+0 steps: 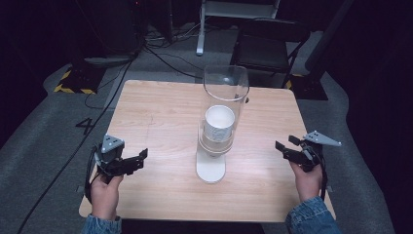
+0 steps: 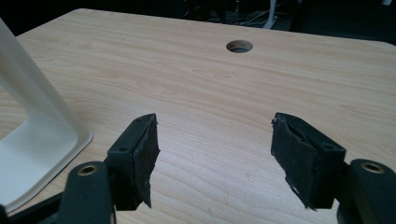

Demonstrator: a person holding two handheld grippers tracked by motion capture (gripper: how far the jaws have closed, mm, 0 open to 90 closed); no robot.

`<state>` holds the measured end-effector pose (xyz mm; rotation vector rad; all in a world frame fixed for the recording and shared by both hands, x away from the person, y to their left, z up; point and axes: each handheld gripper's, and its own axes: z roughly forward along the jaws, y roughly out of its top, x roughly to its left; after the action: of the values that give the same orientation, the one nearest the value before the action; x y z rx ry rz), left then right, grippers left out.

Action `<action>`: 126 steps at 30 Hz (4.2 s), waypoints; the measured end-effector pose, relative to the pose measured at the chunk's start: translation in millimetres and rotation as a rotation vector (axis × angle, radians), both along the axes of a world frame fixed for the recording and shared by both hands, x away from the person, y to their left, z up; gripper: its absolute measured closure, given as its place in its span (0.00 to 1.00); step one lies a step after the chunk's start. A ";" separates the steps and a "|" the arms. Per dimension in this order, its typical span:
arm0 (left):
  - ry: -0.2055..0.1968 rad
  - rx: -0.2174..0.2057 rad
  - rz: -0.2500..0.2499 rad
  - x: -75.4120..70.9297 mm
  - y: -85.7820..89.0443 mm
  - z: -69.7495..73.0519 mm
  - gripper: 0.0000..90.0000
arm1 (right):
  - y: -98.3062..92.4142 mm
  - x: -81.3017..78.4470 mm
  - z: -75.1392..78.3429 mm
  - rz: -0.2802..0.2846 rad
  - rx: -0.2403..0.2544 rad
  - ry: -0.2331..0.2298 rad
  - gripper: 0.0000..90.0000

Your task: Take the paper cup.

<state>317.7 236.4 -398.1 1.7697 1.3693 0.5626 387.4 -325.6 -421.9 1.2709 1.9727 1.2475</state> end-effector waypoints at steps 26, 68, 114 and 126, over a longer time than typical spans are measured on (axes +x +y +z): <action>0.013 -0.027 -0.010 3.4 2.4 0.6 0.17 | 7.1 -9.1 1.9 0.044 0.028 -0.016 0.35; 0.044 -0.025 -0.014 6.8 2.6 -7.0 0.17 | 127.5 -29.5 10.0 0.421 0.003 -0.047 0.23; 0.057 -0.027 -0.030 7.2 1.1 -9.6 0.17 | 196.5 -9.6 -22.4 0.425 0.027 -0.154 0.38; 0.059 -0.024 -0.033 7.0 0.8 -9.7 0.17 | 194.5 -7.5 -24.4 0.442 0.018 -0.184 0.38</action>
<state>324.7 237.2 -407.9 1.7986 1.3793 0.4775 380.0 -131.1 -446.3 0.7120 2.1748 1.5244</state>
